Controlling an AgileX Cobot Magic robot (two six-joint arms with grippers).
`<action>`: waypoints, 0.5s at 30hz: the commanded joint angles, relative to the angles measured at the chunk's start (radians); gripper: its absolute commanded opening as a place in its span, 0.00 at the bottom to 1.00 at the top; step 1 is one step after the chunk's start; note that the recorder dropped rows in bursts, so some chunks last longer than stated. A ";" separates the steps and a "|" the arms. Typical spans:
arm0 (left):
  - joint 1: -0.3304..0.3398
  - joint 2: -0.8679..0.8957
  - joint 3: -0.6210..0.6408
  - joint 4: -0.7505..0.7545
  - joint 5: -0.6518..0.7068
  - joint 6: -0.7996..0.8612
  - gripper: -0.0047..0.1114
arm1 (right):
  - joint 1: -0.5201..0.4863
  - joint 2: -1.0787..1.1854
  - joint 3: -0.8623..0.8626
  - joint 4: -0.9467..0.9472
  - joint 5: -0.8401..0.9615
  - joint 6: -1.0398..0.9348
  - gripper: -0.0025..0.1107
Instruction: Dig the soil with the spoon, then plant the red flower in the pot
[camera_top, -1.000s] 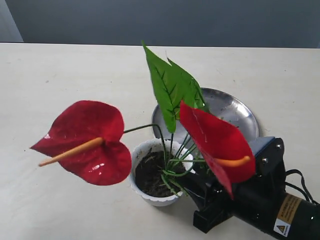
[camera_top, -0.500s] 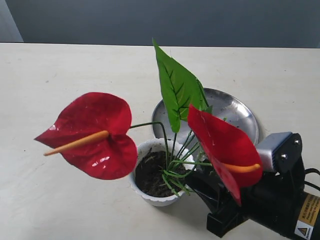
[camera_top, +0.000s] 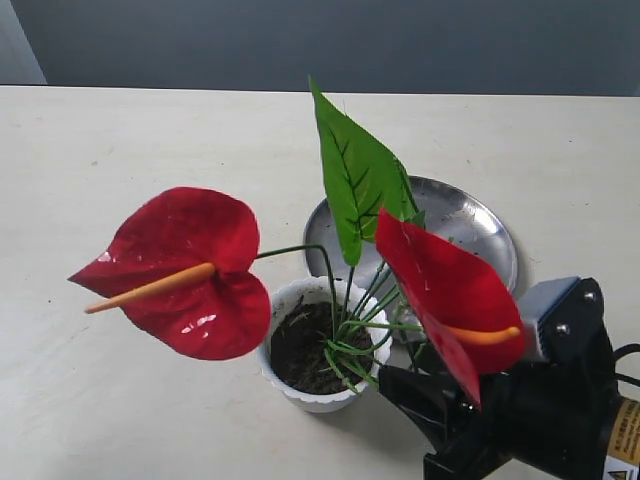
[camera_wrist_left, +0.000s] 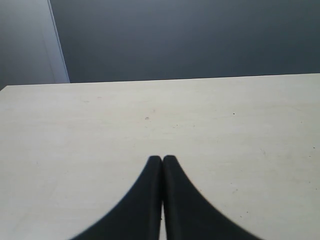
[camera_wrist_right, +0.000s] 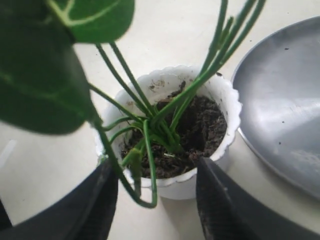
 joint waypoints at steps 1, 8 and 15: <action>-0.004 -0.002 -0.003 0.000 -0.002 -0.001 0.04 | 0.001 -0.072 -0.003 -0.034 0.037 0.030 0.44; -0.004 -0.002 -0.003 0.000 -0.002 -0.001 0.04 | 0.001 -0.261 -0.003 -0.040 0.305 0.030 0.44; -0.004 -0.002 -0.003 0.000 -0.002 -0.001 0.04 | 0.001 -0.504 -0.092 -0.031 0.702 0.046 0.23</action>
